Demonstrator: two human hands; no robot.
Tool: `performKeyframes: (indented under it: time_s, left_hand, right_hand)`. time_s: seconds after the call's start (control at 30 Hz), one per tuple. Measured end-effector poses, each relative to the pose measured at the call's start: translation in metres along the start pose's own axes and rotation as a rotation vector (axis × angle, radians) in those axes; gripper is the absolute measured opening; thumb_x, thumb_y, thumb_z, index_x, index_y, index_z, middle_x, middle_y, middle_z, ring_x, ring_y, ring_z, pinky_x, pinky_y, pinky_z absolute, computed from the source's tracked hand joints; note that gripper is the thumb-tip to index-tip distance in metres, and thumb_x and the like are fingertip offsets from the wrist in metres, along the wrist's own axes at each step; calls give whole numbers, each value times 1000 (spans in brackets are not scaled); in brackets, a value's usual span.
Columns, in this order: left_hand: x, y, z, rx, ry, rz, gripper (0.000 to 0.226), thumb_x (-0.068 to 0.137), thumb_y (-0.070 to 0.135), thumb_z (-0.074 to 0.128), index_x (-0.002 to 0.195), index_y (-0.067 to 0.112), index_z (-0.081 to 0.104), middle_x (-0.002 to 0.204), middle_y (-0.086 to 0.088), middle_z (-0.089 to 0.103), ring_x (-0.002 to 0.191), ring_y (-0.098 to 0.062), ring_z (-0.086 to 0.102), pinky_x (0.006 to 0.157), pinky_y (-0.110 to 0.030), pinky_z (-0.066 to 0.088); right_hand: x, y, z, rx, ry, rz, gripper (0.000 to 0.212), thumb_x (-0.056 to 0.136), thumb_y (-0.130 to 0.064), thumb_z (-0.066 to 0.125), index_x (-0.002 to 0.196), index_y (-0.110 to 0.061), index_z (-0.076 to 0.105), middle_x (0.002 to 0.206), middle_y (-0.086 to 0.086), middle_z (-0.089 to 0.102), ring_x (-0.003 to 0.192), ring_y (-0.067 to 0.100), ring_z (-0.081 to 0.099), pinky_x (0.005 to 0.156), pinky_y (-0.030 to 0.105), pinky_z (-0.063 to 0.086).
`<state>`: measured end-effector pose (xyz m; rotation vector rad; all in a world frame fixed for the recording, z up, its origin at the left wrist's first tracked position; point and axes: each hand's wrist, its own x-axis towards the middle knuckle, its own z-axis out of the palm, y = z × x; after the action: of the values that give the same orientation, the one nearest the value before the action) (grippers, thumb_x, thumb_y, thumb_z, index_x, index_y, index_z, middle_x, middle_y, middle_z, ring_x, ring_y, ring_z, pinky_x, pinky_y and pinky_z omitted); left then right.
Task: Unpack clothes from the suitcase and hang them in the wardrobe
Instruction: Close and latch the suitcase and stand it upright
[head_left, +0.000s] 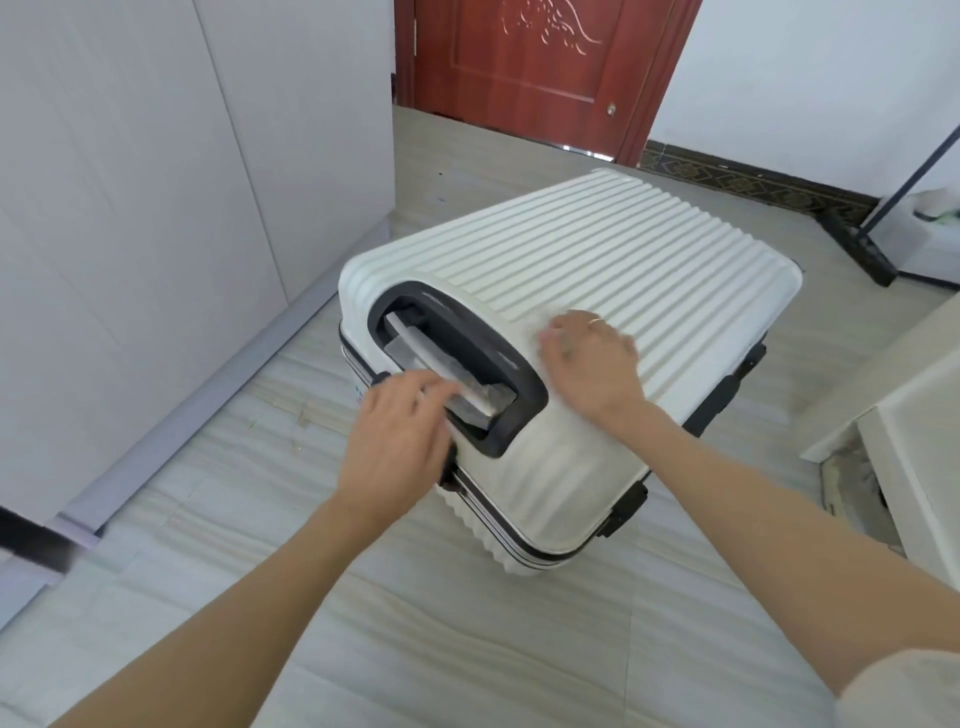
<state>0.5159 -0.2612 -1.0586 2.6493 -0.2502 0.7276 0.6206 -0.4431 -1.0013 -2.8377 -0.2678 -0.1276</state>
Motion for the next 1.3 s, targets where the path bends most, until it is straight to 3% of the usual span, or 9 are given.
performKeyframes:
  time_s: [0.1, 0.23, 0.33, 0.47, 0.6, 0.7, 0.83, 0.97, 1.3]
  left_hand:
    - [-11, -24, -3, -149, -84, -593, 32, 95, 16, 41, 125, 9, 49, 124, -10, 50, 113, -26, 49, 92, -36, 39]
    - [-12, -43, 5, -784, -433, -1294, 46, 99, 32, 38, 138, 8, 36, 136, -11, 45, 119, -27, 47, 99, -41, 43]
    - [-7, -33, 21, -1187, -443, -1359, 52, 97, 43, 41, 134, 7, 39, 133, -9, 49, 118, -28, 51, 91, -41, 48]
    - [9, -21, 39, -1131, -210, -1327, 54, 88, 50, 54, 119, 6, 52, 115, -8, 60, 100, -22, 59, 81, -35, 53]
    - [8, -26, 37, -1369, -157, -1362, 30, 93, 28, 55, 101, -1, 58, 93, -13, 64, 82, -22, 60, 75, -31, 51]
    - [0, -21, 33, -1532, 5, -1504, 16, 94, 9, 45, 79, 7, 45, 65, -8, 45, 59, -20, 46, 63, -31, 46]
    - [-15, 14, 19, -1411, -12, -1701, 19, 96, 10, 44, 78, 10, 41, 59, -5, 37, 51, -19, 37, 56, -31, 41]
    - [-32, 66, -21, -1270, -71, -1931, 14, 97, 12, 45, 83, 7, 44, 59, -6, 37, 48, -18, 38, 51, -31, 42]
    - [-33, 110, -212, -952, -48, -2114, 22, 93, 7, 45, 71, 9, 39, 54, -8, 40, 38, -19, 39, 52, -32, 39]
  right_hand:
    - [-13, -39, 12, -78, -108, -162, 61, 90, -63, 25, 134, -25, 43, 147, 9, 36, 140, 28, 24, 113, 53, 15]
    - [-22, -62, 25, -188, -178, -189, 88, 81, -76, 33, 149, -24, 12, 157, 16, 9, 145, 33, -1, 115, 57, 0]
    - [-23, -58, 30, -272, -167, -212, 88, 83, -73, 33, 150, -24, 5, 158, 16, 2, 146, 34, -3, 115, 58, 1]
    - [-24, -56, 32, -297, -154, -233, 84, 85, -72, 26, 150, -23, 3, 158, 15, 0, 145, 34, -4, 115, 57, 1]
    - [-24, -57, 31, -253, -159, -216, 76, 90, -67, 16, 151, -24, 3, 158, 14, 0, 146, 32, -4, 115, 56, -1]
    - [-26, -57, 27, -221, -154, -207, 71, 92, -63, 11, 151, -24, 6, 158, 13, 3, 146, 32, -2, 115, 56, -1]
    - [-57, -47, 16, -267, -182, -240, 74, 89, -63, 9, 149, -21, 19, 155, 18, 18, 144, 36, 13, 114, 59, 10]
    - [-104, -41, -22, -227, -227, -310, 69, 88, -58, 28, 140, -14, 43, 142, 23, 42, 132, 43, 38, 105, 64, 29]
    - [-164, -119, -175, -12, -528, -274, 73, 87, -60, 21, 144, -17, 35, 149, 23, 32, 138, 42, 28, 108, 62, 26]
